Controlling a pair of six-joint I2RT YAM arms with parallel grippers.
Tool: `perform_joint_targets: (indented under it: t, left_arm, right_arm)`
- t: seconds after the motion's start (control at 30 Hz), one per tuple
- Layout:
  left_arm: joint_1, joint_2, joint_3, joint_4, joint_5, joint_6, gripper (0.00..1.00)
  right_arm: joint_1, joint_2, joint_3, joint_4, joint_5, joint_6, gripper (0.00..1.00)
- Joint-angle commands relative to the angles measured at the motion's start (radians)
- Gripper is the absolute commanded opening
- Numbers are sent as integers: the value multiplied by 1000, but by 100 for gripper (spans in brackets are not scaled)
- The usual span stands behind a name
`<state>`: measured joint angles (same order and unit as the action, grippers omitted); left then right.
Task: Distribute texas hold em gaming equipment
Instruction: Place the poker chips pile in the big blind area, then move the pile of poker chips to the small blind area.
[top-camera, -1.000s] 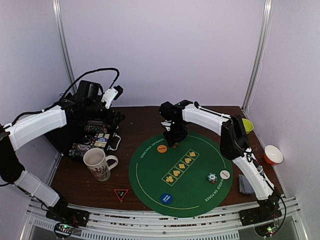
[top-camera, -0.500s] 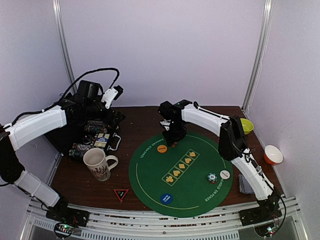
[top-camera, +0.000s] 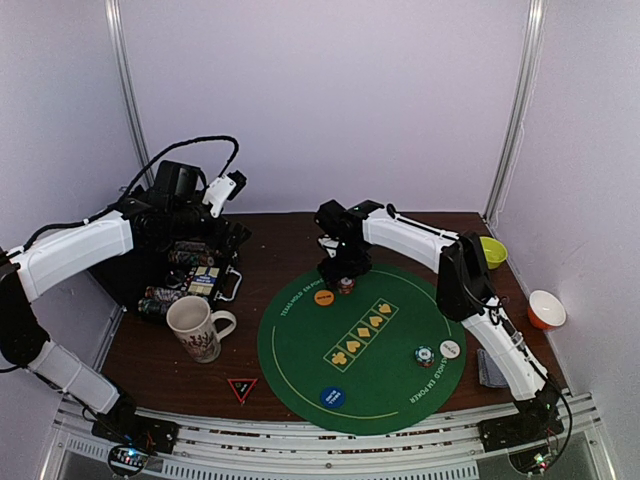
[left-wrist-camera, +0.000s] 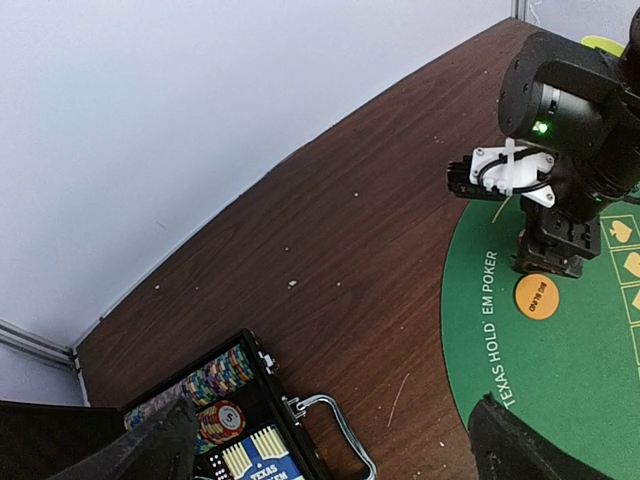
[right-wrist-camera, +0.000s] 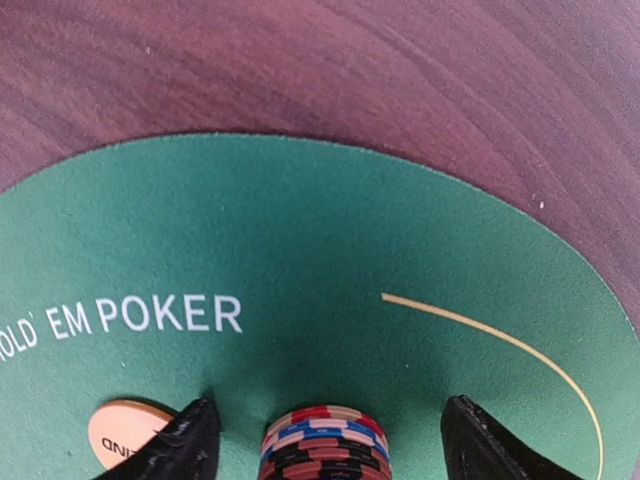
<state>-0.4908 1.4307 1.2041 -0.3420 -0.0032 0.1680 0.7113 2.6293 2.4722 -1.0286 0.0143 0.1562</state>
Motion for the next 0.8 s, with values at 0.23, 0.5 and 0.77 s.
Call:
perform_joint_targets:
  t: [0.23, 0.5, 0.77]
  left_arm:
    - [5, -20, -3, 35, 14, 9, 98]
    - [6, -44, -9, 29, 3, 8, 98]
    - [5, -58, -23, 32, -3, 14, 98]
  right_arm:
    - [20, -225, -15, 89, -18, -4, 100]
    - [25, -534, -186, -19, 106, -13, 100]
    - [25, -863, -843, -125, 122, 248, 100]
